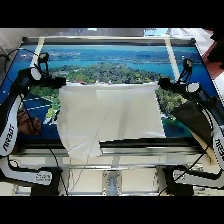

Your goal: Fold the shirts.

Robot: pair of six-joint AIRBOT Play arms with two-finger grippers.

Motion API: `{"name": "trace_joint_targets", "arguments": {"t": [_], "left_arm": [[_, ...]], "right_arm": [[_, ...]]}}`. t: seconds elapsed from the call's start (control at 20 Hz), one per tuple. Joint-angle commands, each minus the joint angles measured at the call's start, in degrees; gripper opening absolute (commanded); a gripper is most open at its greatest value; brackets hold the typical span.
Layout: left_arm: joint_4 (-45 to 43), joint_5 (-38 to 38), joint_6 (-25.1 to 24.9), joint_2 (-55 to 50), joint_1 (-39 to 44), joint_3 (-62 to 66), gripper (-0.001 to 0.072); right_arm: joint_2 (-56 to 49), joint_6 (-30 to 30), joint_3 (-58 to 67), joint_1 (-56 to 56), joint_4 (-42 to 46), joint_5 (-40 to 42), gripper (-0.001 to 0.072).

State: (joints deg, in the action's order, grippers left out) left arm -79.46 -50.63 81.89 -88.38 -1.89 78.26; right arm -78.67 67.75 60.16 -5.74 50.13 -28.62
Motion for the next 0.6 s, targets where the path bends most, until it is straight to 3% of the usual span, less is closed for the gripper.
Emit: {"name": "trace_joint_targets", "arguments": {"t": [0.0,0.15,0.25,0.55], "left_arm": [[-1.6,-19.4,-4.2,-0.2,0.1,0.5,0.0009],[-2.6,-27.6,-4.1,-0.2,0.1,0.4,0.0009],[-0.7,-29.8,-4.2,-0.2,0.1,-0.6,0.0009],[0.6,-24.9,-4.2,-0.3,0.1,-7.3,0.0009]], "right_arm": [[0.7,3.0,1.7,0.3,8.1,-9.7,0.0027],[2.6,9.6,1.7,0.3,19.3,-15.6,0.0027],[2.6,11.0,1.2,0.3,25.0,-20.4,0.0027],[1.8,11.9,-6.4,0.4,23.2,-15.8,0.0027]]}}
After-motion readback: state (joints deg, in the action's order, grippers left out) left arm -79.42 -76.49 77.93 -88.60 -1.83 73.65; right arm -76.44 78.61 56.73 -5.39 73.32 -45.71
